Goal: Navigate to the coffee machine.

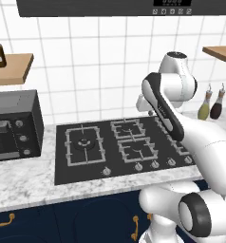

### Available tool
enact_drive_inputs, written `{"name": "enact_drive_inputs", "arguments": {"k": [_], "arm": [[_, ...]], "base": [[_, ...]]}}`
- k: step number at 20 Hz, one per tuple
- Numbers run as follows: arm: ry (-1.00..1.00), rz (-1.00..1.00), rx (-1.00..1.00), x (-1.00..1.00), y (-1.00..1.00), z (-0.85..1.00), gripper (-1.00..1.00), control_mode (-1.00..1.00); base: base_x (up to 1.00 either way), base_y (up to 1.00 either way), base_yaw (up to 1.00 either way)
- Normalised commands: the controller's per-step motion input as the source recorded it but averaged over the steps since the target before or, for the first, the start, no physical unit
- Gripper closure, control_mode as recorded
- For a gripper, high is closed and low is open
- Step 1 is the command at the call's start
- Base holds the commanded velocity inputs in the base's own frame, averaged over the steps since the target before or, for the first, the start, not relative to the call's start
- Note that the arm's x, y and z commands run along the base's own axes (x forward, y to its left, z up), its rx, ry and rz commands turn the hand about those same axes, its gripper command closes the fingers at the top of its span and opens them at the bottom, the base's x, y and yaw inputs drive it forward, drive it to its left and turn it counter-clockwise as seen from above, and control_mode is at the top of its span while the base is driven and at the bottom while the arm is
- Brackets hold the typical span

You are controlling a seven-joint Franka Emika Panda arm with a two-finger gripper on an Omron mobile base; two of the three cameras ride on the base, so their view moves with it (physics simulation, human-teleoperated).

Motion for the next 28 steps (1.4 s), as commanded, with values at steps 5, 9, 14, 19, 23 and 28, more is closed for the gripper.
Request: {"name": "enact_drive_inputs", "arguments": {"k": [5,9,14,19,23,28], "arm": [[-0.01,0.00,0.00,0.00,0.00,0.00,-1.00,-1.00],[0.01,-0.06,0.00,-0.76,-0.04,0.00,-1.00,-1.00],[0.00,-0.06,0.00,-1.00,-0.11,0.00,-1.00,-1.00],[0.00,-0.02,0.00,-0.98,-0.17,0.06,-1.00,-1.00],[0.00,0.00,0.00,-0.67,-0.03,0.15,-1.00,-1.00],[0.00,0.00,0.00,-0.16,0.00,0.02,-1.00,1.00]], "base": [[0.00,0.00,0.00],[0.00,0.00,0.00],[0.00,0.00,0.00],[0.00,0.00,0.00],[0.00,0.00,0.00],[-0.33,-0.10,-0.08]]}}
